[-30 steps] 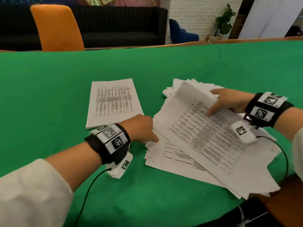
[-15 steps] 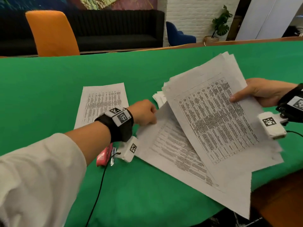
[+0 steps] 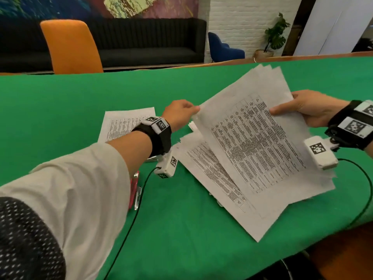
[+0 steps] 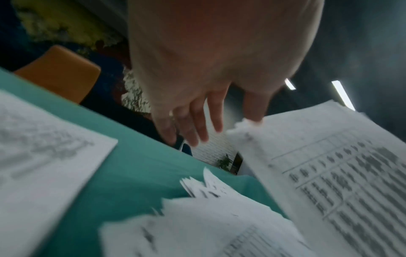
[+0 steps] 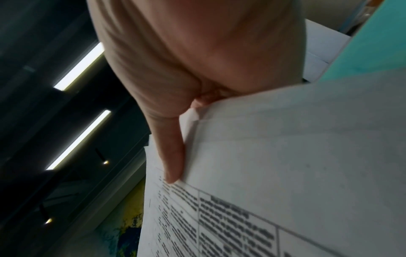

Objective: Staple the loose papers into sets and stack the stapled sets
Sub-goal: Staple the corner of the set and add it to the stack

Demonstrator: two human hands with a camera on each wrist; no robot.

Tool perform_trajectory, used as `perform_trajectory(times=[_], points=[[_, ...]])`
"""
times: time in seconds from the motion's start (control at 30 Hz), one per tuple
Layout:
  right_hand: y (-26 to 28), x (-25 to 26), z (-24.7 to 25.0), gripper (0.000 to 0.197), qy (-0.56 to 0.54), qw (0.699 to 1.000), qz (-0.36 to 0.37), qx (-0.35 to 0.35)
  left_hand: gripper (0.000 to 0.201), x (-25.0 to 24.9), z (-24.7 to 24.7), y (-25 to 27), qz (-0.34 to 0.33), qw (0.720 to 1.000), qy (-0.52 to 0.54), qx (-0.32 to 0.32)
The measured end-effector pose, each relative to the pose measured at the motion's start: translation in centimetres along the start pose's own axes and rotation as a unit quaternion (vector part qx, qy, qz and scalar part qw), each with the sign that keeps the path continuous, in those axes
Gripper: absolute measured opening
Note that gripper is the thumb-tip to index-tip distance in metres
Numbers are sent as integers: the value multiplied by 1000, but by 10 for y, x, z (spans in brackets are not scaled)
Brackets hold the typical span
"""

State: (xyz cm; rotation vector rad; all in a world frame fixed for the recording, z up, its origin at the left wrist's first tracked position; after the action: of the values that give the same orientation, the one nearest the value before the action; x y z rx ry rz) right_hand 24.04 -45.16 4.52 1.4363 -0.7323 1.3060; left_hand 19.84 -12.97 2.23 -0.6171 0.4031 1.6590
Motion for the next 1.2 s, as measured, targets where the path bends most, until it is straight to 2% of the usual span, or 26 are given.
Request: perform_trajectory(times=[0.1,0.17,0.27,0.33,0.4,0.47,0.53,0.57,0.6,0.67,0.73,0.8,0.83,0.9,1.0,1.1,1.2], points=[[0,23,1,50,24,1000,13,-4,42,17,-15,13,-2,989,-78,123],[4,40,-1,43,38,999,31,-6,57,27,-27,19,16,985,-6,171],[14,67,-14,37,32,997,67,22,87,22,-22,15,6,973,191,130],[19,81,-28,41,29,994,84,59,98,12,-4,12,-23,966,245,82],[21,90,-46,49,40,991,88,94,91,0,13,16,-73,966,241,57],[19,96,-59,53,51,989,89,105,62,-2,29,24,-90,966,238,37],[15,100,-68,47,62,989,93,100,29,3,45,39,-75,973,220,10],[10,100,-73,44,72,988,93,95,19,8,51,49,-67,975,210,3],[7,100,-81,42,80,988,94,96,17,14,55,59,-59,977,203,3],[1,97,-95,40,87,987,90,101,29,30,56,81,-35,977,208,28],[-5,86,-113,27,91,987,65,118,34,48,53,102,-6,974,220,51],[-14,69,-132,14,129,982,47,129,26,66,49,120,10,970,234,62],[-19,59,-143,27,160,976,41,142,25,72,47,128,12,968,240,68],[-27,36,-167,46,185,966,4,182,36,84,42,143,8,969,226,95],[-27,8,-207,46,197,947,-38,250,34,98,37,157,17,974,187,125],[-32,4,-237,39,229,937,-8,263,18,109,40,162,50,975,196,96],[-36,0,-252,26,234,933,-17,274,17,121,40,164,79,973,209,60]])
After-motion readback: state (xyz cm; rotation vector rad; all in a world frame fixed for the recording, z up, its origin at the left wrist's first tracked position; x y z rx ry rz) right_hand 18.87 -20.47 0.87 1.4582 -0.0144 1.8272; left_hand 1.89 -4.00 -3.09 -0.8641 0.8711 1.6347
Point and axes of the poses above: each hand's wrist, its own y-axis away from the middle knuckle, its own z-axis out of the back of the hand, x = y × z, the point moved 9 cm from there along -y, towards the middle knuckle, and after that the axes turned 12 degrees about -y, right-handed, at the moved point
